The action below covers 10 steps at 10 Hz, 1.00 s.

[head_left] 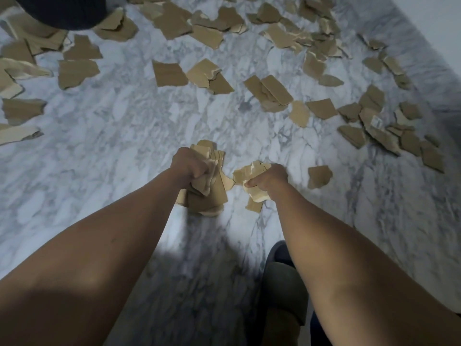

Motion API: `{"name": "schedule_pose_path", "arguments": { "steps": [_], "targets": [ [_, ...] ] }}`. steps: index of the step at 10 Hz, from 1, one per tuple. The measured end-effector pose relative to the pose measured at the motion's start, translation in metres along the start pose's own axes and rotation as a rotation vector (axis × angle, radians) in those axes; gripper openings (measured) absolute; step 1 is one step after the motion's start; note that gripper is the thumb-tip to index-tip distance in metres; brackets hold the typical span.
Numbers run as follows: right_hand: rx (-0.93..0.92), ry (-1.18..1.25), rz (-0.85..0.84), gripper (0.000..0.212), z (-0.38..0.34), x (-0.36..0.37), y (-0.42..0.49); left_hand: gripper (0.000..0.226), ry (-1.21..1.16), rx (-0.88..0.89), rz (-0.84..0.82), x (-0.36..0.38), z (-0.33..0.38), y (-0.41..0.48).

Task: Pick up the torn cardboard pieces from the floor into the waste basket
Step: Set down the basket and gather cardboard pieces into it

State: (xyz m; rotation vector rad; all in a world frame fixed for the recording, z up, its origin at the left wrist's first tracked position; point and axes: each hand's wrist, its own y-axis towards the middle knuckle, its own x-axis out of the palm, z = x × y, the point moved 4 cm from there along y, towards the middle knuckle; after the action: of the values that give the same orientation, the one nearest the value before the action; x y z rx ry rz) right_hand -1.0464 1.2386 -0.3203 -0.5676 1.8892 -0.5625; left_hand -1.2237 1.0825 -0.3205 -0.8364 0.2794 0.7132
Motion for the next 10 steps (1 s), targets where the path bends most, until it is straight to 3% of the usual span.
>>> {"name": "schedule_pose_path", "arguments": {
  "steps": [1,3,5,6,7,8,9,10],
  "targets": [
    [0.018,-0.088,0.017,0.098,-0.005,0.004,-0.004,0.037,-0.020,-0.020,0.007,-0.004,-0.004,-0.001],
    [0.031,0.015,0.003,0.083,-0.007,0.013,-0.001,0.052,0.020,-0.026,-0.020,-0.008,-0.005,-0.010],
    [-0.134,0.114,-0.049,0.093,-0.028,0.029,0.004,0.055,-0.019,-0.065,-0.032,-0.012,-0.015,-0.011],
    [-0.157,0.266,-0.095,0.097,-0.029,0.029,0.016,0.043,-0.118,-0.084,-0.010,-0.017,-0.017,-0.010],
    [-0.126,0.523,-0.026,0.060,-0.022,-0.003,0.019,0.045,-0.147,-0.099,0.023,-0.019,-0.025,-0.003],
    [-0.080,0.643,0.105,0.047,0.003,-0.050,0.035,0.049,-0.174,-0.091,0.040,-0.017,-0.028,0.003],
    [0.013,0.641,0.303,0.042,0.034,-0.089,0.059,0.045,-0.174,-0.086,0.031,-0.014,-0.028,0.006],
    [0.083,0.530,0.391,0.048,0.045,-0.114,0.056,0.040,-0.207,-0.098,0.022,-0.013,-0.029,0.010]
  ]
}}
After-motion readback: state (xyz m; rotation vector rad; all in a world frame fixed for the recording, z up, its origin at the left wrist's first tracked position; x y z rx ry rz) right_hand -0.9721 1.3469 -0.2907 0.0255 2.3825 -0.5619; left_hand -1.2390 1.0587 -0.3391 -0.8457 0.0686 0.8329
